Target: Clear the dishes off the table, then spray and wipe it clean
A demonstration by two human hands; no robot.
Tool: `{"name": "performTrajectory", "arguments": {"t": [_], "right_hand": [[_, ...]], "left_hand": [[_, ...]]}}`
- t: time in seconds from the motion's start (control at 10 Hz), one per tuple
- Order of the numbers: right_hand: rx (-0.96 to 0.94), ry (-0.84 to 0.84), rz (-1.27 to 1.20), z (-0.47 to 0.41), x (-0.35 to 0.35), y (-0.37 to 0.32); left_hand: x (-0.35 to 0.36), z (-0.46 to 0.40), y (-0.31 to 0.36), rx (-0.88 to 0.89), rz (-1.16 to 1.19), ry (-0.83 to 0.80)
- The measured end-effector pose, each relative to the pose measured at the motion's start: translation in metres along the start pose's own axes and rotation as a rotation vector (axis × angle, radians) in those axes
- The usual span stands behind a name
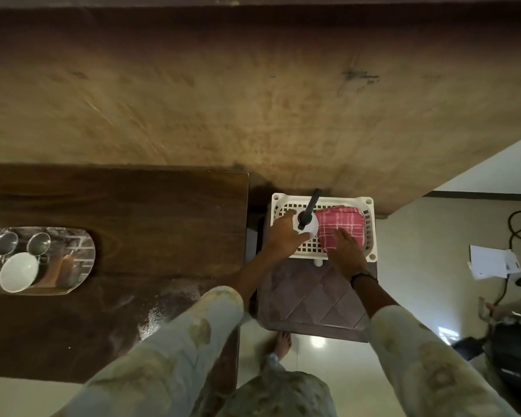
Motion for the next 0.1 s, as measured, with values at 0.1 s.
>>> {"name": "performTrajectory", "arguments": {"t": [0.1], "right_hand": [[0.038,0.104,-0.169,0.0247,-0.0107,-0.0185]], "left_hand": [[-0.0164,0.0109,-0.0261,0.015,0.033,0.0]]}}
Point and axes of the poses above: each hand's wrist, its own z-axis away from the middle knuckle, its own x-axis out of the palm, y = z × x, the point moved 6 cm from there along -z, towards the middle knuckle, and after that the axes turned 11 degrees about y, right-handed, at the moved point
